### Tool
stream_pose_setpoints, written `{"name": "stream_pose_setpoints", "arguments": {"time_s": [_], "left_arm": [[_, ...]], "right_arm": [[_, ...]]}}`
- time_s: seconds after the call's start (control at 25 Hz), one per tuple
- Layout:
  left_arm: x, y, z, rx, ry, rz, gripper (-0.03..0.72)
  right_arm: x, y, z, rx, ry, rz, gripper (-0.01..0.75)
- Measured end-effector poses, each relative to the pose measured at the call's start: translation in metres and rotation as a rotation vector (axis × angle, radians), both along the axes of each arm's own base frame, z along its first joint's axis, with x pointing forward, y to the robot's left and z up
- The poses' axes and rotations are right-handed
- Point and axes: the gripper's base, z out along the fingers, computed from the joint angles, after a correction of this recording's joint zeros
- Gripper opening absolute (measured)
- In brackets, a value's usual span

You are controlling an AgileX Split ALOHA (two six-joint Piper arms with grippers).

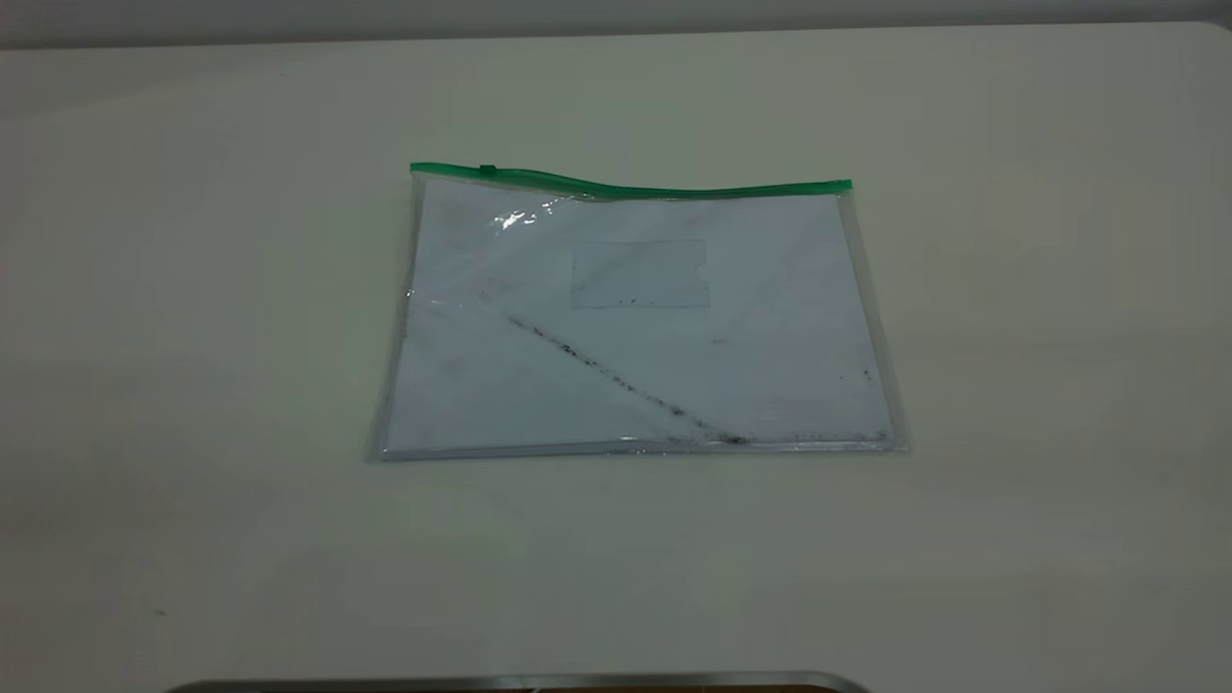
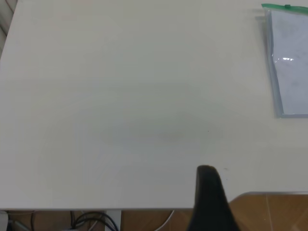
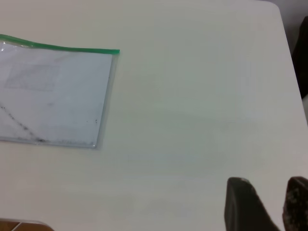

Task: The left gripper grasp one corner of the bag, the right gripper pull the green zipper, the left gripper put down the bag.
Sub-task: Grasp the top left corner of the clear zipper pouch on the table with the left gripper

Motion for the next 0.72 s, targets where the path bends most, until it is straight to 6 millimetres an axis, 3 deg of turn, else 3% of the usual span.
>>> {"name": "stream_pose_setpoints", "arguments": {"time_s": [0.72], "left_arm": [[0.0,0.0,0.0,-0.001,0.0,0.001,0.569]], "right_arm": [[0.0,0.0,0.0,0.0,0.0,0.0,0.239]]}}
